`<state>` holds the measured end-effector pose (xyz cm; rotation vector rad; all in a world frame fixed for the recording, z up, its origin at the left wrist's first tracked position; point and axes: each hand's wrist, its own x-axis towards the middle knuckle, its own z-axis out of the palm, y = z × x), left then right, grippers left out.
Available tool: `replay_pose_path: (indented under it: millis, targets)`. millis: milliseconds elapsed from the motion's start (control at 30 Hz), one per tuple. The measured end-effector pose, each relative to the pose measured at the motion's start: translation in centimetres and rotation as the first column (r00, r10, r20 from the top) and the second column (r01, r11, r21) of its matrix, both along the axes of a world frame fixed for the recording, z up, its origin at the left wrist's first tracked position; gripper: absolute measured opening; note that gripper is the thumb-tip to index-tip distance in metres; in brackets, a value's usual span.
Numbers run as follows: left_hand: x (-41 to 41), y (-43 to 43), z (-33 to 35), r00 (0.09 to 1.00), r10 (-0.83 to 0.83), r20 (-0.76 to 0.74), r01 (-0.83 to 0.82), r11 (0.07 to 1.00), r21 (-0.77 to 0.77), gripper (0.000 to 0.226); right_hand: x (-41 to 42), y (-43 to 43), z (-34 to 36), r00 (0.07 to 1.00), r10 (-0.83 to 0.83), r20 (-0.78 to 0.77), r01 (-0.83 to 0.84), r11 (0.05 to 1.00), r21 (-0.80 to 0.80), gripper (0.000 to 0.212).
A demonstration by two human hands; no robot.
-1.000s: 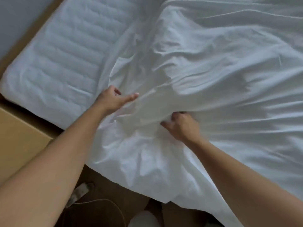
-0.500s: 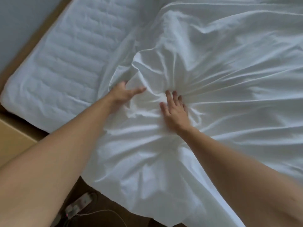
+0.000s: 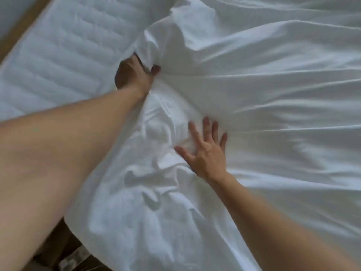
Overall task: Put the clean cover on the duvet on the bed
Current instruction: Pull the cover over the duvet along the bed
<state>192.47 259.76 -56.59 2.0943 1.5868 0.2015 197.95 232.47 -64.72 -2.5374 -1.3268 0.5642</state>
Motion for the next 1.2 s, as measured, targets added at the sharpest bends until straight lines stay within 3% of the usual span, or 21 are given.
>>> replay_pose_path:
  millis: [100, 200, 267, 333, 400, 433, 500, 567, 633, 733, 800, 900, 1000, 1100, 1200]
  targets:
    - [-0.8, -5.0, -3.8, 0.978, 0.081, -0.19, -0.14, 0.936, -0.323, 0.132, 0.3, -0.6, -1.9, 0.996, 0.085, -0.014, -0.087, 0.977, -0.197, 0.088]
    - [-2.5, -4.2, -3.3, 0.958, -0.094, -0.269, -0.028, 0.908, -0.418, 0.16, 0.2, -0.2, -2.2, 0.995, 0.095, -0.01, -0.095, 0.973, -0.208, 0.089]
    - [-4.3, -3.9, -2.6, 0.967, -0.22, -0.127, 0.129, 0.856, -0.5, 0.143, -0.3, 0.6, -1.6, 0.998, 0.034, 0.059, -0.023, 0.983, -0.18, 0.086]
    - [-6.0, -5.6, -3.0, 0.964, -0.26, -0.057, 0.195, 0.837, -0.511, 0.103, -0.9, 1.4, -1.1, 0.985, 0.0, 0.175, 0.018, 0.995, -0.102, 0.07]
    - [-6.5, -6.5, -3.8, 0.961, -0.263, -0.082, 0.207, 0.886, -0.416, 0.076, -1.1, 2.0, -1.2, 0.98, 0.049, 0.195, -0.047, 0.999, -0.013, 0.045]
    - [-6.5, -6.0, -3.5, 0.947, -0.276, -0.164, 0.216, 0.926, -0.311, 0.07, -1.0, 2.1, -1.3, 0.979, 0.107, 0.172, -0.115, 0.993, 0.036, 0.037]
    - [-6.9, -3.8, -1.9, 0.916, -0.203, -0.346, 0.195, 0.979, -0.056, 0.074, -0.3, 2.1, -1.4, 0.965, 0.213, 0.152, -0.228, 0.969, 0.092, 0.034]
    - [-8.2, -2.5, -0.4, 0.929, -0.058, -0.365, 0.092, 0.993, 0.077, 0.081, 0.7, 1.9, -1.1, 0.957, 0.241, 0.161, -0.263, 0.956, 0.128, 0.039]
    - [-9.6, -4.1, 0.0, 0.949, -0.082, -0.303, 0.104, 0.993, 0.058, 0.081, 1.4, 0.6, -0.4, 0.952, 0.231, 0.201, -0.269, 0.945, 0.187, 0.046]
    - [-13.4, -8.3, -0.2, 0.966, -0.126, -0.224, 0.104, 0.989, -0.108, 0.096, 1.9, -2.3, 1.1, 0.945, 0.259, 0.201, -0.294, 0.941, 0.169, 0.049]
    - [-17.4, -10.2, -0.4, 0.965, -0.029, -0.262, -0.037, 0.969, -0.246, 0.12, 1.3, -2.7, 2.4, 0.959, 0.257, 0.123, -0.263, 0.964, 0.034, 0.048]
    - [-24.2, -11.9, -0.6, 0.94, 0.092, -0.328, -0.238, 0.866, -0.44, 0.129, -0.4, -1.4, 4.0, 0.965, 0.24, 0.107, -0.236, 0.971, -0.05, 0.054]
    - [-30.6, -14.2, -0.7, 0.927, 0.349, -0.135, -0.353, 0.693, -0.629, 0.119, -5.2, -0.9, 6.1, 0.939, 0.345, -0.006, -0.342, 0.933, 0.116, 0.061]
    - [-34.5, -18.7, -1.5, 0.772, 0.634, 0.041, -0.349, 0.478, -0.806, 0.094, -12.5, -2.5, 6.9, 0.837, 0.54, -0.084, -0.53, 0.84, 0.114, 0.079]
    - [-35.9, -22.2, -3.0, 0.652, 0.748, 0.127, -0.394, 0.477, -0.785, 0.078, -17.0, -4.6, 5.3, 0.734, 0.675, -0.071, -0.678, 0.735, -0.016, 0.057]
